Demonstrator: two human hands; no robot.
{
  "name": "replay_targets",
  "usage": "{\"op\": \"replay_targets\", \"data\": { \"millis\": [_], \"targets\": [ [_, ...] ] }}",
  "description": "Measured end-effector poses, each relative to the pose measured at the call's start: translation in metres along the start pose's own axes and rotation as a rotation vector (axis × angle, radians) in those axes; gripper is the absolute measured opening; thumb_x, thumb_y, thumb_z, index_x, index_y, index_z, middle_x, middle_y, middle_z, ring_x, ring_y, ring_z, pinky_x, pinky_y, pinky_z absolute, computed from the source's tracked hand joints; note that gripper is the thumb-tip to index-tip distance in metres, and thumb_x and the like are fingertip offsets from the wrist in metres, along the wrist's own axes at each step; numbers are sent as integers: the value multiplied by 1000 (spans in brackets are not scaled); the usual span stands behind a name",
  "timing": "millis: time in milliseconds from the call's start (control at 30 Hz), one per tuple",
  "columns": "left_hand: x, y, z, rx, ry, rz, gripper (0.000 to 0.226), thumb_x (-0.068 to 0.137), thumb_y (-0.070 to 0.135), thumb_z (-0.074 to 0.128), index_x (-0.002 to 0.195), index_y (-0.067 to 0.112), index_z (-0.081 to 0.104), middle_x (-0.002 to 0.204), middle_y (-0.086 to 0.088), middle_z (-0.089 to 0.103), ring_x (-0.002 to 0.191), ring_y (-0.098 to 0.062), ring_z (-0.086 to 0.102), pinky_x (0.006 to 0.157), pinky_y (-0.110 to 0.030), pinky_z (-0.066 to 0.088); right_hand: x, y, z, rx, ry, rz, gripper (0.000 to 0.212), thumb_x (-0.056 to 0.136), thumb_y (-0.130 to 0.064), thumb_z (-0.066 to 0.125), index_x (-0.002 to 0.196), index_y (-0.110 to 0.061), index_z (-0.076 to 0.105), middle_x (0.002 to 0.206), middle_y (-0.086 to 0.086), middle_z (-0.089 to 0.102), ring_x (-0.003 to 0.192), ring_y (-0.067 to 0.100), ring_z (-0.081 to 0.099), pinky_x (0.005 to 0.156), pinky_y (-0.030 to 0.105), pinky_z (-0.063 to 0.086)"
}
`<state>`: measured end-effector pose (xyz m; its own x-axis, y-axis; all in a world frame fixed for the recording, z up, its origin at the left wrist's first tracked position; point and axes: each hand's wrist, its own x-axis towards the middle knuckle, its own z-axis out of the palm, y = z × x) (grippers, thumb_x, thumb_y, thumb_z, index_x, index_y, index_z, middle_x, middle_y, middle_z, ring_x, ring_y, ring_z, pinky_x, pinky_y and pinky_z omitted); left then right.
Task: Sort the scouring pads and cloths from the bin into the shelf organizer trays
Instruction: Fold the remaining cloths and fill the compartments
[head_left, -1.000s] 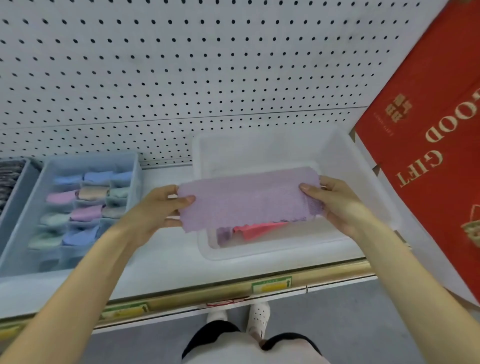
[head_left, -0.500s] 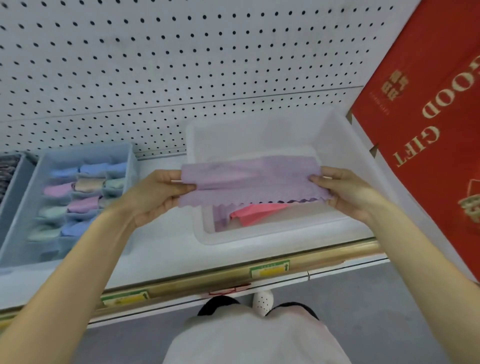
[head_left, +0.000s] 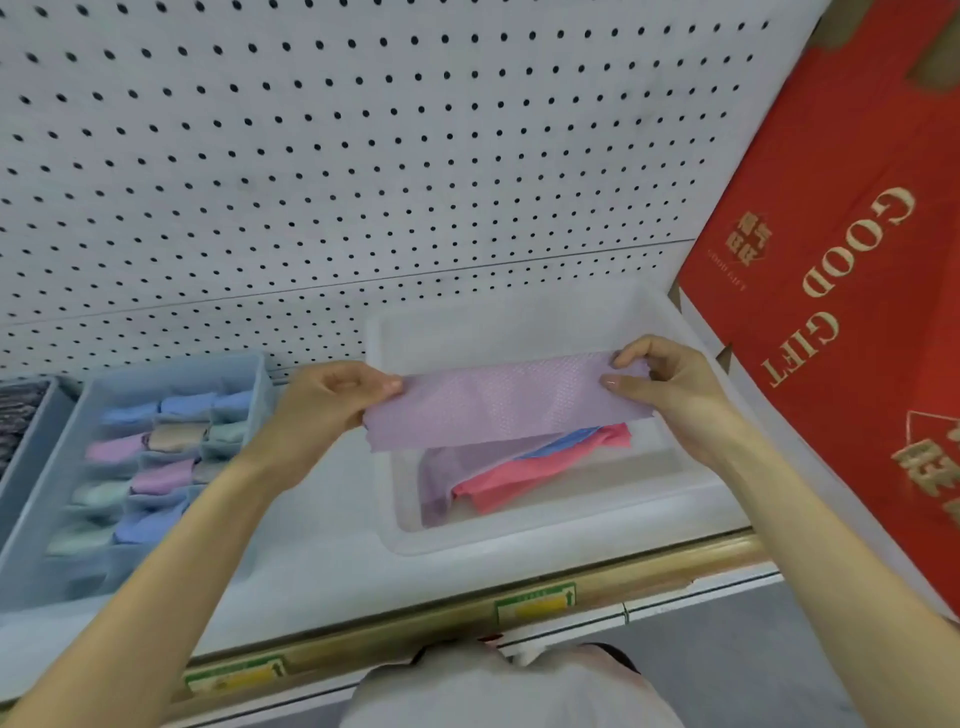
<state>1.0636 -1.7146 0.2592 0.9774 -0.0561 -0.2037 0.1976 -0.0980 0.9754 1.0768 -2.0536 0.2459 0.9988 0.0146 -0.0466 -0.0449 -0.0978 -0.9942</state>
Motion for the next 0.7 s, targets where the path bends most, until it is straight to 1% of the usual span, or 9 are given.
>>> {"op": "replay_targets", "data": {
  "millis": [100, 167, 233, 367, 467, 533, 567, 633, 700],
  "targets": [
    [0, -4, 3, 104, 5, 56, 22, 74, -6, 75, 78, 14, 66, 70, 0, 67, 62, -10, 59, 60, -21, 50, 4, -8, 0, 43, 48, -23, 26, 80, 7, 68, 91, -15, 61, 81, -5, 66, 70, 6, 61, 62, 17, 49],
    [0, -3, 5, 56, -9, 43, 30, 74, -12, 73, 90, 9, 60, 64, 2, 66, 58, -8, 61, 56, -19, 51, 9, -17, 0, 31, 75, -24, 33, 81, 5, 69, 104, -17, 63, 80, -9, 68, 72, 3, 63, 65, 16, 51],
    [-2, -1, 4, 43, -34, 26, 30, 76, -13, 70, 94, 9, 64, 64, 1, 67, 58, -8, 62, 56, -18, 52, 15, -26, 0, 11, 78, -20, 33, 78, 2, 72, 104, -17, 67, 85, -6, 70, 79, 6, 64, 69, 17, 52],
    [-1, -5, 0, 85, -154, -12, 17, 80, -8, 68, 75, 8, 73, 74, -11, 72, 63, -14, 65, 60, -23, 54, 24, -48, 0, -68, 47, -14, 23, 76, -2, 75, 92, -17, 71, 87, -3, 72, 80, 9, 66, 71, 21, 51],
    [8, -9, -2, 338, -337, 7, 20, 88, 6, 69, 73, 19, 71, 70, -4, 71, 64, -8, 59, 68, -23, 47, 23, -79, 6, -158, -32, -100, 24, 78, -2, 74, 93, -19, 69, 87, -8, 68, 75, -2, 60, 66, 12, 46],
    [15, -7, 5, 492, -472, -2, 13, 87, 18, 70, 82, 30, 69, 82, 5, 73, 77, -3, 62, 76, -24, 46, 20, -105, 14, -232, -128, -194, 25, 81, 1, 71, 99, -15, 66, 87, -12, 64, 71, -10, 55, 63, 6, 40],
    [19, -3, 12, 494, -502, 4, 14, 84, 23, 73, 91, 35, 68, 95, 10, 73, 92, -1, 64, 83, -19, 47, 18, -118, 19, -268, -186, -237, 26, 82, 2, 69, 102, -14, 65, 88, -13, 62, 71, -11, 53, 63, 5, 39],
    [26, 12, 36, 407, -510, 95, 49, 76, 29, 77, 119, 40, 55, 125, 17, 62, 124, 2, 51, 93, -10, 42, 15, -142, 29, -305, -306, -293, 28, 84, 1, 68, 105, -15, 63, 89, -9, 59, 72, -8, 51, 65, 7, 39],
    [29, 39, 66, 234, -537, 239, 73, 71, 29, 78, 134, 35, 43, 141, 15, 51, 134, -1, 41, 104, -15, 37, 14, -161, 37, -349, -407, -324, 29, 85, -1, 68, 108, -18, 62, 89, -10, 60, 73, -5, 52, 66, 10, 40]
  ]
}}
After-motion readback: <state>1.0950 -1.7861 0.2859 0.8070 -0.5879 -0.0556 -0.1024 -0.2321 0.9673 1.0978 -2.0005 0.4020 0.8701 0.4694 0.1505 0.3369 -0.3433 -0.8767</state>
